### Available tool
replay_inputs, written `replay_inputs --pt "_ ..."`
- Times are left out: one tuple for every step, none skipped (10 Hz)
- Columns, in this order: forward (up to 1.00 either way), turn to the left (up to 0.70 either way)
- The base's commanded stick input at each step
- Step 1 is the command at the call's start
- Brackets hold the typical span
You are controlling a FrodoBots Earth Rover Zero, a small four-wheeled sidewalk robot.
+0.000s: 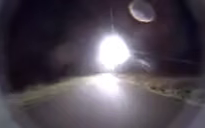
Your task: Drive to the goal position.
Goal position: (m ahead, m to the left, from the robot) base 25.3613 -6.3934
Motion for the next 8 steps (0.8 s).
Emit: replay_inputs --pt "1.00 -0.01" --pt "1.00 0.00" --pt "1.00 0.00" --pt "1.00 0.00" --pt "1.00 0.00" --pt "1.00 0.00" --pt "1.00 0.00" --pt "1.00 0.00"
